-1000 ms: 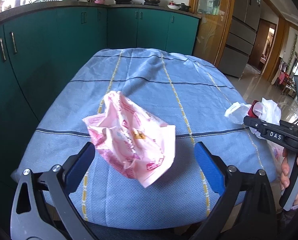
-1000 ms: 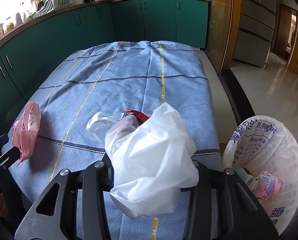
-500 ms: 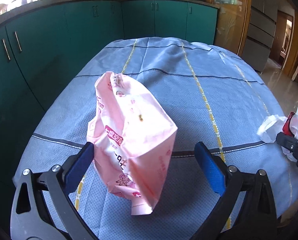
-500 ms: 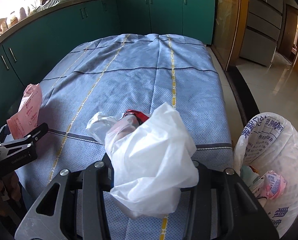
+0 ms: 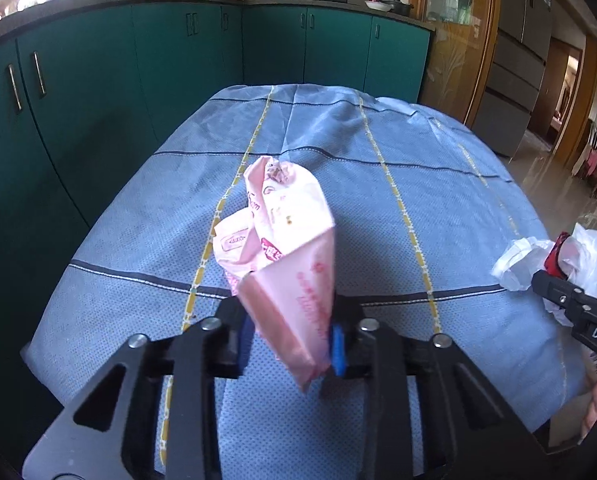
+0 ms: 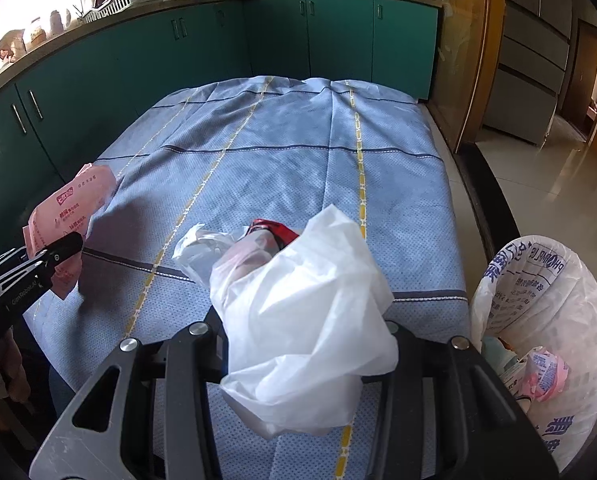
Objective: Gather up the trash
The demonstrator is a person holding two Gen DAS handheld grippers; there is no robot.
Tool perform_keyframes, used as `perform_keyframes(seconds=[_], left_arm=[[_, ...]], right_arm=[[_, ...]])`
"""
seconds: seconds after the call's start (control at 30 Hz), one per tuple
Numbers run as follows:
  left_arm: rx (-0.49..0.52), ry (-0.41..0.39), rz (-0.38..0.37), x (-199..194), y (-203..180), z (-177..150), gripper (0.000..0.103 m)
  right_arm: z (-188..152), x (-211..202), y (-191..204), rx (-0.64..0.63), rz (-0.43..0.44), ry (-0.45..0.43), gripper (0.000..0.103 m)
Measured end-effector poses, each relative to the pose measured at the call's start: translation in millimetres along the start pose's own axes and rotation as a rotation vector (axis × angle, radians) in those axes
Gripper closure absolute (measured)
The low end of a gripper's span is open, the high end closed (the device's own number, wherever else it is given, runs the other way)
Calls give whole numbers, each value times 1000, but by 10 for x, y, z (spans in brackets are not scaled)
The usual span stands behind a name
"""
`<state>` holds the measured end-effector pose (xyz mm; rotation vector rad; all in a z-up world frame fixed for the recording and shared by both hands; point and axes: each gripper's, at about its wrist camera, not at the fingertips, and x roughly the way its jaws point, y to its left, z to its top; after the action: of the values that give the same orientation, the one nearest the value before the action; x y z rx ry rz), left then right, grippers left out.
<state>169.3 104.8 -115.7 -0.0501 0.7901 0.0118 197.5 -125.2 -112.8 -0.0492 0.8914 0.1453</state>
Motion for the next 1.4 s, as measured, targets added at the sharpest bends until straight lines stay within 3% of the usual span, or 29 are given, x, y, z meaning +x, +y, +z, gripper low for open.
perform_keyframes(seconds=[0.4,0.77,0.93,1.03,1.1,1.4], left_arm=[[19,-170,-31,-816,-228,124,77],[129,-247,-125,-1289,-839,97,77],[214,-236,-227,-1294,-1311,50,77],[276,-217,-294,-1273,-1660,-4,77],[318,-200,-333,-1227,-1883,-47,77],[453,-62,-584,-835,-2920,-259,73]], right_arm=[[11,-511,-298,30,-47,-100,61],[-332,-924,-1229,151,-278,-125,61],[-577,-881,-1657,228,-370,-66,59],[-682,-852,-1828,281,-380,-39,45],[-716,-903,-1887,302,-383,-55,31],[-812,-1479,-2273,432,-472,-198,22]])
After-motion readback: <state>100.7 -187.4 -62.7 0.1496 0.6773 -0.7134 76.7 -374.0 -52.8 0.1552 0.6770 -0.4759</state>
